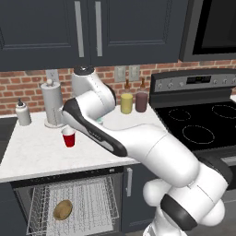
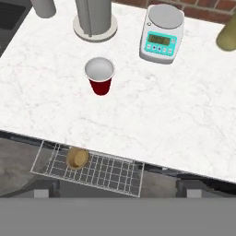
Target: Pick up the cup and bowl from the counter, place them in the dishwasher, and close the dishwasher door.
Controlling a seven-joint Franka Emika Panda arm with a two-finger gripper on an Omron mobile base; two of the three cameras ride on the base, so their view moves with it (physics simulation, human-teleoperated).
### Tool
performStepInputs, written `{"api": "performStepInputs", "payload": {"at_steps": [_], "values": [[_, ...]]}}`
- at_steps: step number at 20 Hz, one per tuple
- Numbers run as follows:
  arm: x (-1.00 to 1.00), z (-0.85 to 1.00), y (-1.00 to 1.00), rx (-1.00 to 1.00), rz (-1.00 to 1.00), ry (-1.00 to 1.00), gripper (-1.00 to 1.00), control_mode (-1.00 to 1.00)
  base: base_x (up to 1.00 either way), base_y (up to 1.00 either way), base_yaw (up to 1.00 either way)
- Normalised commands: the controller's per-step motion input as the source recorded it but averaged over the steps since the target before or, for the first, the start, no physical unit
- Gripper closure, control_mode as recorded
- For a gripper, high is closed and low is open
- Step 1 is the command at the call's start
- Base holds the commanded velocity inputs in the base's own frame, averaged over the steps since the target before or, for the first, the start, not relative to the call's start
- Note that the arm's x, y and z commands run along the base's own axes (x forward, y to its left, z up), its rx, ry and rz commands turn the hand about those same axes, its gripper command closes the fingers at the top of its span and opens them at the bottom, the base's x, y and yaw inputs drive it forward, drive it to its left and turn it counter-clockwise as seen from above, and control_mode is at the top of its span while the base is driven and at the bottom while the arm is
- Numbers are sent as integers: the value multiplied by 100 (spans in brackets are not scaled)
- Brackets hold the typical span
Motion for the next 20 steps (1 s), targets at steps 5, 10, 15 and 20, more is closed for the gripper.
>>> {"api": "performStepInputs", "payload": {"at_steps": [5, 10, 15, 20], "values": [[52, -22, 0, 0, 4, 3, -100, -100, 0, 0, 0], [37, -36, 0, 3, 4, 0, -100, -100, 0, 0, 0], [25, -44, 0, 6, 5, -1, -100, -100, 0, 0, 0], [13, -37, 0, 8, 5, 0, -100, -100, 0, 0, 0]]}}
